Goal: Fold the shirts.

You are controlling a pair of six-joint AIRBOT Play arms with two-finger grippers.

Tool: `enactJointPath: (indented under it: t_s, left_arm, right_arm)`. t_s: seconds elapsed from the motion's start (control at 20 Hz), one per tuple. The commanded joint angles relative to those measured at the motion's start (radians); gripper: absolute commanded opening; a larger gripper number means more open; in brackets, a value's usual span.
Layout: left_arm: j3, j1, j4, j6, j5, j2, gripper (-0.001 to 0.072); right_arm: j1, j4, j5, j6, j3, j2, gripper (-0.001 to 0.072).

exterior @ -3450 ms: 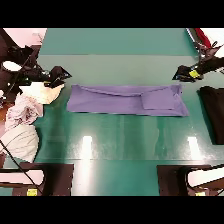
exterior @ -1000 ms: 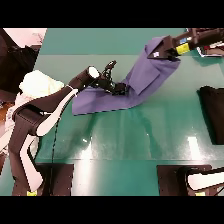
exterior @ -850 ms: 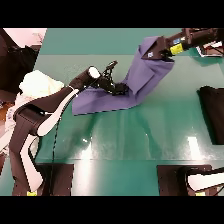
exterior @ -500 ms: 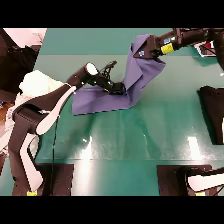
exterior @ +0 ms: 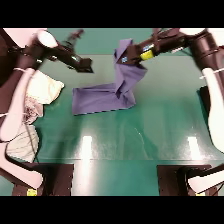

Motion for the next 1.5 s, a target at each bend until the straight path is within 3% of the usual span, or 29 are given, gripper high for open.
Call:
enactJointPath:
  t_s: [0.0,0.05,0.1,0.15,0.25,0.35,0.4,0.65,0.85,0.9,1.0,1.2,1.45]
  left_arm:
    - [0.002,0.127,0.039,0.015,-0.05,0.127,0.0025]
    - [0.002,0.154,0.039,0.015,-0.051,0.151,0.0024]
    - [0.002,0.175,0.039,0.015,-0.051,0.171,0.0025]
    - [0.002,0.195,0.039,0.013,-0.054,0.187,0.0025]
    - [0.002,0.216,0.039,0.012,-0.058,0.206,0.0025]
    - [0.002,0.219,0.04,0.013,-0.061,0.212,0.0025]
    - [0.002,0.219,0.04,0.013,-0.067,0.212,0.0025]
    - [0.001,0.219,0.039,0.013,-0.083,0.212,0.0025]
    - [0.001,0.219,0.036,0.013,-0.082,0.212,0.0025]
    - [0.001,0.219,0.036,0.013,-0.082,0.212,0.0025]
    - [0.001,0.219,0.036,0.013,-0.082,0.212,0.0025]
    - [0.001,0.219,0.034,0.013,-0.082,0.209,0.0025]
    - [0.001,0.219,0.018,0.014,-0.084,0.205,0.0025]
  right_arm:
    - [0.126,0.001,-0.139,-0.068,0.01,-0.113,0.0016]
    - [0.172,0.002,-0.184,-0.07,0.035,-0.166,0.002]
    - [0.216,0.009,-0.232,-0.078,0.068,-0.217,0.01]
    - [0.262,0.009,-0.296,-0.082,0.097,-0.262,0.0253]
    - [0.331,0.008,-0.446,-0.082,0.121,-0.311,0.0362]
    - [0.351,0.008,-0.548,-0.082,0.065,-0.286,0.0537]
    - [0.34,-0.002,-0.55,-0.082,0.023,-0.253,0.0566]
    - [0.137,-0.186,-0.238,-0.076,-0.183,-0.053,0.0571]
    - [-0.103,-0.217,-0.158,-0.008,-0.426,0.07,0.0572]
    - [-0.156,-0.204,-0.159,0.016,-0.474,0.084,0.0576]
    - [-0.249,-0.127,-0.164,0.025,-0.554,0.086,0.0714]
    - [-0.315,0.074,-0.213,-0.016,-0.666,0.039,0.0713]
    - [-0.218,0.166,-0.146,-0.023,-0.537,-0.141,0.0711]
